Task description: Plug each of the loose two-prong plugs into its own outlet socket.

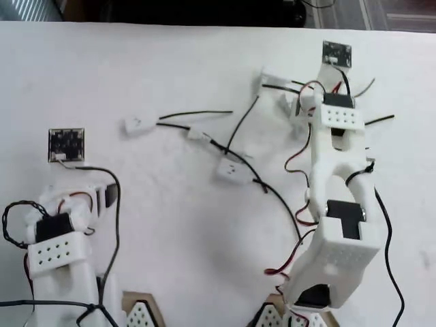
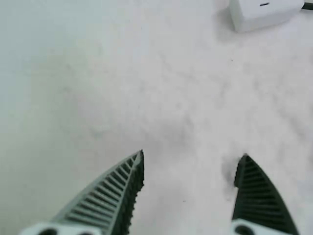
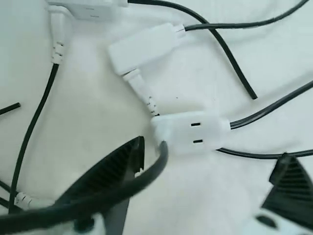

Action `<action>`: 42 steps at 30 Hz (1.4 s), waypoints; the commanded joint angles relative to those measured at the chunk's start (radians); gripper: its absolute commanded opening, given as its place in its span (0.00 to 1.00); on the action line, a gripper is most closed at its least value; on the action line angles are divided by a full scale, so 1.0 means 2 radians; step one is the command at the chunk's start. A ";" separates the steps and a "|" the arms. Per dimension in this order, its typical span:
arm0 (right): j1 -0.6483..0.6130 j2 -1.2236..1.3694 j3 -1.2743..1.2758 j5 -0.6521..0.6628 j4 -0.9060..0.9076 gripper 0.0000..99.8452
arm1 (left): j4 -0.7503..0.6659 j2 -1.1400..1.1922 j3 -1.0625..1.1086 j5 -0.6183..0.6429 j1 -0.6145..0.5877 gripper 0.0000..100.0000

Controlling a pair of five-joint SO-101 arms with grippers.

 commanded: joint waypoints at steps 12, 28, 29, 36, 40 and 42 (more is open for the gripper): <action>-0.096 -0.010 -0.200 0.085 0.343 0.38 | -0.010 -0.013 -0.002 0.000 -0.002 0.30; -0.236 -0.127 -0.031 0.083 0.336 0.38 | -0.010 -0.013 -0.002 0.000 -0.002 0.30; -0.240 -0.133 -0.013 0.083 0.321 0.38 | -0.010 -0.013 -0.002 0.000 -0.002 0.30; -0.250 -0.141 0.125 0.087 0.184 0.38 | -0.010 -0.013 -0.002 0.000 -0.002 0.30; -0.273 -0.145 0.190 0.093 0.123 0.38 | -0.010 -0.013 -0.002 -0.001 -0.002 0.30; -0.287 -0.143 0.208 0.101 0.103 0.38 | -0.010 -0.013 -0.002 -0.001 -0.002 0.30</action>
